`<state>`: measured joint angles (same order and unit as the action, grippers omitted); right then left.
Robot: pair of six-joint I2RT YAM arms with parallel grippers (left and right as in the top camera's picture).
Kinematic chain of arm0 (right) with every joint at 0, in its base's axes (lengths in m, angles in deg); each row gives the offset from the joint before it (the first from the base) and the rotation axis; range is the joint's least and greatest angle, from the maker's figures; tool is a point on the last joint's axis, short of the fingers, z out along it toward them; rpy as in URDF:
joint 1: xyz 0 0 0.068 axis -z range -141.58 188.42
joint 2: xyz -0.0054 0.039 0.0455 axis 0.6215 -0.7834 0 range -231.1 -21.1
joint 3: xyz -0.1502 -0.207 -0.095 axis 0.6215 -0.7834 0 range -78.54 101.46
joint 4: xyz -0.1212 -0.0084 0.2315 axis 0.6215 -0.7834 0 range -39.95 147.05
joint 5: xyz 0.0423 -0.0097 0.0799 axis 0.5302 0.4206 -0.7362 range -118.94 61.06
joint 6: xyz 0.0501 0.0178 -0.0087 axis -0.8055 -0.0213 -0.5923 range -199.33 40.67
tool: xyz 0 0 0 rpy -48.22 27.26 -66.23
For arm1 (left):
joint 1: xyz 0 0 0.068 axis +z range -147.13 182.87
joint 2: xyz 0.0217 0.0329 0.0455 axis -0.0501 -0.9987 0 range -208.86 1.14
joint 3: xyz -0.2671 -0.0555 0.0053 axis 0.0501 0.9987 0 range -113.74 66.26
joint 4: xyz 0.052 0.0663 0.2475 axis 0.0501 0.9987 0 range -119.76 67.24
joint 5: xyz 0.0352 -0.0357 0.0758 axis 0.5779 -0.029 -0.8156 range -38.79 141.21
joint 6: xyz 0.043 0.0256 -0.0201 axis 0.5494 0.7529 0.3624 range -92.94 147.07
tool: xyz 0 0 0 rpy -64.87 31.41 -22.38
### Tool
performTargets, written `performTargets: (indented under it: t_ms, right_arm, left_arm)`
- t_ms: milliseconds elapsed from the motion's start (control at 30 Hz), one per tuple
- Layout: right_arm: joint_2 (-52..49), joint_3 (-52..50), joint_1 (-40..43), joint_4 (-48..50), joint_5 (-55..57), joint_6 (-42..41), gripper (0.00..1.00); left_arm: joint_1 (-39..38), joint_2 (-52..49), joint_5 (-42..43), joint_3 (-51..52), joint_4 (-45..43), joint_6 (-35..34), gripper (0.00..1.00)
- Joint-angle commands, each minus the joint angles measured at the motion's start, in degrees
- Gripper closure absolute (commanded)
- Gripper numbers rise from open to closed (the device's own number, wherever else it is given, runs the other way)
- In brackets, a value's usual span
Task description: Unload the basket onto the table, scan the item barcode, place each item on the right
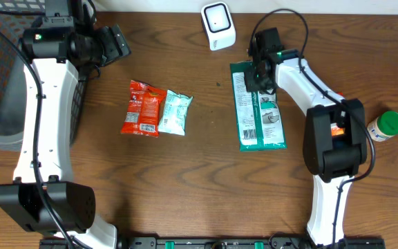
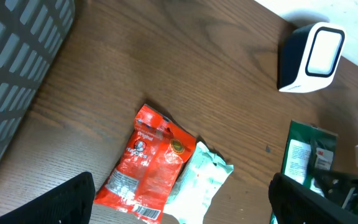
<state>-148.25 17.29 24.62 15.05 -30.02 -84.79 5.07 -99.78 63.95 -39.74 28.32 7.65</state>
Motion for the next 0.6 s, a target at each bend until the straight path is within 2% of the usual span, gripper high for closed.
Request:
performTargets:
  t_ms: [0, 267, 567]
  right_arm:
    - [-0.09, -0.13, -0.13, -3.21, -0.28, -0.31, 0.99]
    - [-0.09, -0.28, -0.28, -12.59, -4.87, -0.31, 0.99]
    - [1.77, 1.05, -1.75, -18.36, -5.03, -0.26, 0.99]
  left_arm:
    - [0.13, 1.01, -0.37, -1.38, 0.13, 0.76, 0.10]
    - [0.15, 1.01, -0.37, -1.38, 0.13, 0.76, 0.10]
    - [0.15, 1.01, -0.37, -1.38, 0.13, 0.76, 0.11]
